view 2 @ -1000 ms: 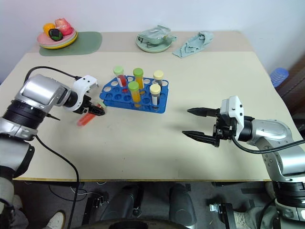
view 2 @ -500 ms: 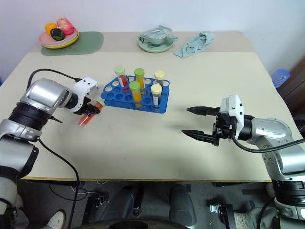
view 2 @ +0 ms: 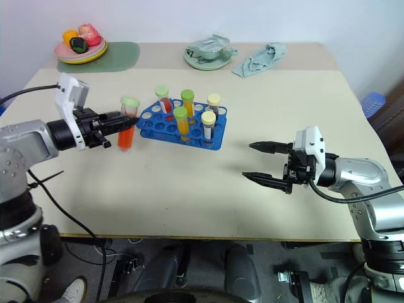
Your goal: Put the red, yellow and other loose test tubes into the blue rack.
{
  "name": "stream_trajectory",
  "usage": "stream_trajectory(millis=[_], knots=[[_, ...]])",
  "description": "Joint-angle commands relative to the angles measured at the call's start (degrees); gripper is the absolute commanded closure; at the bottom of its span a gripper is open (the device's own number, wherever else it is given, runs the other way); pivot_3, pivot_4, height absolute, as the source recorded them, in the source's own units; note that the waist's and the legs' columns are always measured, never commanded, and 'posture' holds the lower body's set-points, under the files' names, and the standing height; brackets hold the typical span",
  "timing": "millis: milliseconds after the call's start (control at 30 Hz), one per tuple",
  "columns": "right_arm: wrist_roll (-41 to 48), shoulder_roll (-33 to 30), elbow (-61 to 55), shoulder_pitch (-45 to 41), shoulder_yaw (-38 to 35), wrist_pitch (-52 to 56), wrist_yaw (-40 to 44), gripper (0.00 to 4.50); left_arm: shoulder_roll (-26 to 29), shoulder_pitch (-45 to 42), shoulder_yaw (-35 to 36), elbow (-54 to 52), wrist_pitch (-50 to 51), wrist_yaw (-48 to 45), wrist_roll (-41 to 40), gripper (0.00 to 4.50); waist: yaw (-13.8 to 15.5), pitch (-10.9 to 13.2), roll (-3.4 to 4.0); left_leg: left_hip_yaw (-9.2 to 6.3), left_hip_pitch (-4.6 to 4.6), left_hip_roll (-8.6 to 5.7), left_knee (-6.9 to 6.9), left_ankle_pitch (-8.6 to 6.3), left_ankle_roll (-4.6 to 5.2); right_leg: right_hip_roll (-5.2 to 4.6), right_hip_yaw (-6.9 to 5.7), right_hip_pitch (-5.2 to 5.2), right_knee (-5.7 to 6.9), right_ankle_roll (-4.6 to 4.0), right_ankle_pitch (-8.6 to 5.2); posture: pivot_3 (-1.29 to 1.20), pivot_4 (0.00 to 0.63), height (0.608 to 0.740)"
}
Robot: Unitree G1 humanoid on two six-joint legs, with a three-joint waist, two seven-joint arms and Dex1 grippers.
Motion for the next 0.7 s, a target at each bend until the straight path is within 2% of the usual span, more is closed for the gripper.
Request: stream_trajectory(millis=[33, 167, 267, 400, 533, 700], knots=[[0.5, 0.4, 0.6, -3.2, 0.6, -0.6, 0.6, 0.78, -5.7, 0.7, -3.8, -2.4, -13.0, 8.5, 4.5, 3.68, 0.2, 0.0, 0.0, 0.02, 0.01, 0.0, 0.0, 0.01, -0.01, 0.0, 0.01, 0.0, 0.0, 0.01, 0.01, 0.0, 0.15, 0.74], [0.2, 0.3, 1.9, -5.2, 1.5, -0.5, 1.2, 0.78, -9.8, 7.0, -13.9, 0.3, -33.7, 14.8, 15.1, 3.68, 0.5, 0.0, 0.0, 0.14, 0.05, 0.0, -0.11, 0.06, -0.11, -0.01, 0.08, -0.03, -0.08, 0.0, 0.02, 0.0, 0.15, 0.74], [0.1, -0.1, 2.0, -5.5, 1.3, -0.5, 1.3, 0.78, -14.8, 9.2, -16.8, 4.3, -45.7, 19.7, 19.0, 3.68, 0.7, 0.0, 0.0, 0.16, 0.0, 0.0, -0.15, 0.06, -0.11, -0.02, 0.08, -0.1, -0.12, 0.0, 0.02, 0.0, 0.15, 0.74], [0.3, -0.5, 1.4, -5.0, 0.5, -0.1, 0.9, 0.78, -17.2, 11.4, -21.2, 11.7, -60.3, 23.0, 25.2, 3.68, 0.7, 0.0, -0.01, 0.18, 0.0, -0.01, -0.13, 0.04, -0.07, -0.03, 0.08, -0.05, -0.17, -0.01, 0.04, 0.0, 0.15, 0.74], [0.4, -0.8, 0.7, -4.5, -0.1, 0.3, 0.3, 0.78, -19.6, 11.2, -21.7, 18.6, -69.5, 24.3, 25.6, 3.68, 0.7, 0.0, -0.01, 0.19, 0.0, -0.01, -0.13, 0.03, -0.07, -0.03, 0.08, -0.06, -0.18, -0.01, 0.04, 0.0, 0.15, 0.74], [0.6, -0.8, 0.1, -4.2, -0.4, 0.5, -0.4, 0.78, -19.8, 8.3, -21.7, 27.9, -78.4, 26.2, 27.5, 3.68, 0.7, 0.0, -0.01, 0.19, 0.01, -0.01, -0.13, 0.01, -0.03, -0.02, 0.08, -0.07, -0.16, 0.0, 0.04, 0.0, 0.15, 0.74]])
